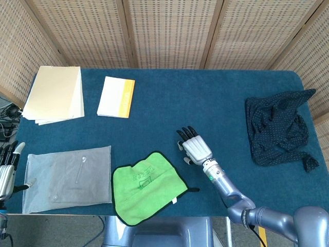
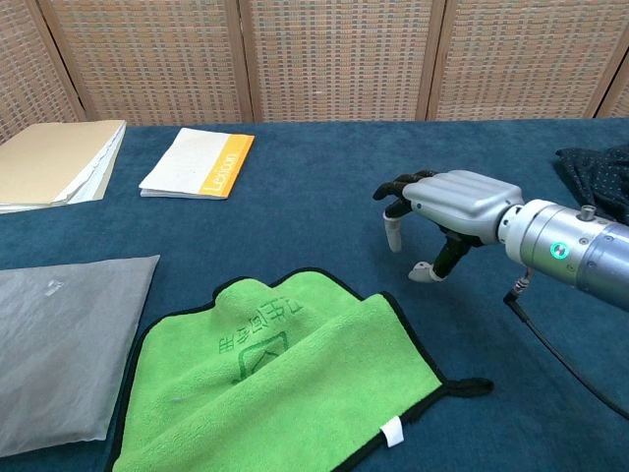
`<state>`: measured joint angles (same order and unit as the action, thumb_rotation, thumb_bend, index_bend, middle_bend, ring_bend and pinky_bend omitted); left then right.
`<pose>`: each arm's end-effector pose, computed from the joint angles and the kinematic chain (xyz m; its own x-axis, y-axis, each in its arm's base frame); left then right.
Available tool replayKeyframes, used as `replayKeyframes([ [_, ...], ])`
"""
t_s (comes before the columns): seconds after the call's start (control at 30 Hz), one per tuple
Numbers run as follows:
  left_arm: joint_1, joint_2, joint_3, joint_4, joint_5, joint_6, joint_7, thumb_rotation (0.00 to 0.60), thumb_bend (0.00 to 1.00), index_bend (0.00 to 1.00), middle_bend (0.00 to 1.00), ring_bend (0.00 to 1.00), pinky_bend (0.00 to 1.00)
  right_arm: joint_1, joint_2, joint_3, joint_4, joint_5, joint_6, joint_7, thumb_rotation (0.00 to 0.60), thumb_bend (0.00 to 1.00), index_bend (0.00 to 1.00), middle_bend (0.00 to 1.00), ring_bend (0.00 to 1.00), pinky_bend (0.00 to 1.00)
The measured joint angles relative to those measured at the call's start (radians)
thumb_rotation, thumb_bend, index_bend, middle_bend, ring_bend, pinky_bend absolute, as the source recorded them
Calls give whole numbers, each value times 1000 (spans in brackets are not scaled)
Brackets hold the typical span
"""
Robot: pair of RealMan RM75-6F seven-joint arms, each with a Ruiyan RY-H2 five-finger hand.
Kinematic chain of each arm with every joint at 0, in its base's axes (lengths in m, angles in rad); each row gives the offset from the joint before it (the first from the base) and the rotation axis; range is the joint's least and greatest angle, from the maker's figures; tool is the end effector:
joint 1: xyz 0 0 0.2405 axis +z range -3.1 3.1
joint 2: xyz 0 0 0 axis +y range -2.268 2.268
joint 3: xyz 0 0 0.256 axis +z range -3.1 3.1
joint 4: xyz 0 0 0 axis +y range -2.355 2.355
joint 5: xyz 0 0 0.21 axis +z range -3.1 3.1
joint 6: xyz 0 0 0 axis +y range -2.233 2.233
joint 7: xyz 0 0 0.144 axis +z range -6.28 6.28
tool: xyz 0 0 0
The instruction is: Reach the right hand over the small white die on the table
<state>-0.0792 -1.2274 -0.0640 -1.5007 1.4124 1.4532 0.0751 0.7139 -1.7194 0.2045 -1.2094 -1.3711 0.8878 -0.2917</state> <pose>-0.3363 0.1825 0.1369 0.4546 0.0283 0.8903 0.8861 0.0876 -0.4552 -0.1523 -0.3473 -0.0592 0.5566 -0.1879 0.8093 -0.7643 -0.4978 0.4101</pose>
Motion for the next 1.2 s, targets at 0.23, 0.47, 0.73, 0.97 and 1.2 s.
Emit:
replayKeyframes([
  [0.23, -3, -3, 1, -2, 0, -4, 11, 600, 0, 0, 0, 0, 0, 9, 12, -19, 5, 28, -21, -46, 600, 449, 508, 170, 0, 0],
  [0.47, -4, -5, 1, -3, -2, -3, 19, 600, 0, 0, 0, 0, 0, 26, 17, -29, 17, 35, -31, -50, 600, 450, 516, 172, 0, 0],
  [0.73, -5, -7, 1, 0, -7, -8, 22, 600, 0, 0, 0, 0, 0, 37, 18, -39, 35, 50, -47, -50, 600, 452, 527, 191, 0, 0],
  [0.97, -7, -8, 2, -1, -9, -12, 22, 600, 0, 0, 0, 0, 0, 42, 20, -48, 49, 64, -57, -51, 600, 453, 538, 200, 0, 0],
  [1.2, -9, -7, 4, -2, -7, -16, 17, 600, 0, 0, 0, 0, 0, 49, 9, -55, 66, 68, -57, -48, 600, 474, 589, 241, 0, 0],
])
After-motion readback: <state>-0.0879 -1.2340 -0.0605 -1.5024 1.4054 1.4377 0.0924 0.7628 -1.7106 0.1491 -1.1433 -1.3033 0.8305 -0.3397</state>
